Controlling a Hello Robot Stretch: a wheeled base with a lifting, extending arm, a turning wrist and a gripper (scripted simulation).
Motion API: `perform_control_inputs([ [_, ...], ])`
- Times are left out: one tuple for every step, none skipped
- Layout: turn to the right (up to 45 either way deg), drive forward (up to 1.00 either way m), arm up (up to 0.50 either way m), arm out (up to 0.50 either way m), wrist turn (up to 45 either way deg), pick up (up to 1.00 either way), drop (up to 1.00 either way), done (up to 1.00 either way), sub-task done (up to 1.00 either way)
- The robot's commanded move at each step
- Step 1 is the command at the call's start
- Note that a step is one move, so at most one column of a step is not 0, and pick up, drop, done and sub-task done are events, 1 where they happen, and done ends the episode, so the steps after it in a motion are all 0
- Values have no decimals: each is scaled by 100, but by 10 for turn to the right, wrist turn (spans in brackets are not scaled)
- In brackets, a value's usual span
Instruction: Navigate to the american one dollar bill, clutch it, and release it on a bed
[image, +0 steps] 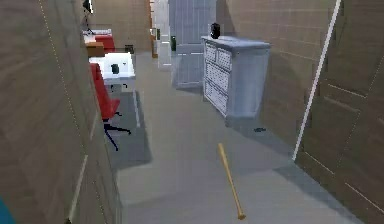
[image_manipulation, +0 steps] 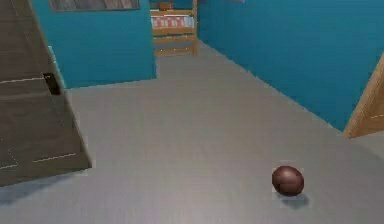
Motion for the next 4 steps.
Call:
perform_control_inputs([
  [450,0,0,0,0,0,0,0,0],
  [450,0,0,0,0,0,0,0,0],
  [450,0,0,0,0,0,0,0,0],
  [270,0,0,0,0,0,0,0,0],
])
